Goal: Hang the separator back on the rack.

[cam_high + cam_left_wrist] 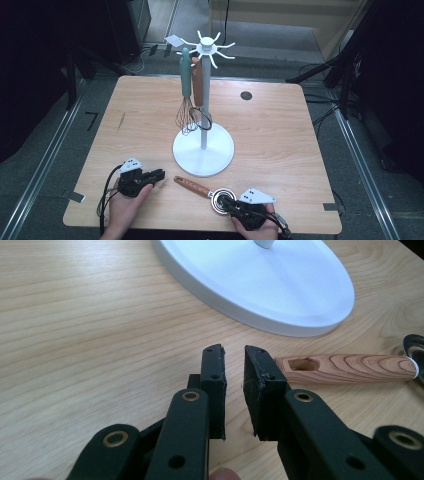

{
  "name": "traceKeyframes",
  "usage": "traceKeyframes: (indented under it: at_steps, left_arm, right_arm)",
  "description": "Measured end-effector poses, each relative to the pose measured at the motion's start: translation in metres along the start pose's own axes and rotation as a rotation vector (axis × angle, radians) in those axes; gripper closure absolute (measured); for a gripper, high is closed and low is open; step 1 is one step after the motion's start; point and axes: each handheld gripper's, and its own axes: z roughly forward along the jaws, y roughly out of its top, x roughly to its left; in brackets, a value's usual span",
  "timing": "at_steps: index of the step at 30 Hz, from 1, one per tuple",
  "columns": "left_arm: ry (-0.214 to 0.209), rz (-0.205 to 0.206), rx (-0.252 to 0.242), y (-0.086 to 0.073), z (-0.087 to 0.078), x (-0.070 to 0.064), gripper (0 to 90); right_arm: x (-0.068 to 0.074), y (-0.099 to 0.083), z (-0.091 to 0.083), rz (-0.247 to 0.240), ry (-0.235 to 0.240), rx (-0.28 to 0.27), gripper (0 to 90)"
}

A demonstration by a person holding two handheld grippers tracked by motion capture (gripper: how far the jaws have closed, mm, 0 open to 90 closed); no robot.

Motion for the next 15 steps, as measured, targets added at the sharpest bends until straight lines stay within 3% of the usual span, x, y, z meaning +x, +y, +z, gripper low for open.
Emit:
traceKeyframes:
  at_steps: [5, 7, 12, 15]
  left_arm:
    - [0.023, -0.001, -0.007, 0.001, 0.001, 0.002, 74.1]
    - [0.051, -0.004, -0.026, 0.001, -0.003, 0.005, 67.2]
    - [0.070, -0.025, -0.065, 0.001, -0.014, 0.012, 53.2]
    - [0.104, -0.039, -0.075, 0.000, -0.019, 0.015, 44.1]
  right_arm:
    - [-0.001, 0.005, -0.009, -0.020, 0.004, -0.021, 77.7]
    - [-0.002, 0.009, -0.010, -0.046, 0.001, -0.016, 74.3]
    - [-0.003, 0.018, -0.009, -0.132, 0.001, 0.008, 69.4]
    - [-0.002, 0.027, -0.009, -0.177, 0.000, 0.046, 71.4]
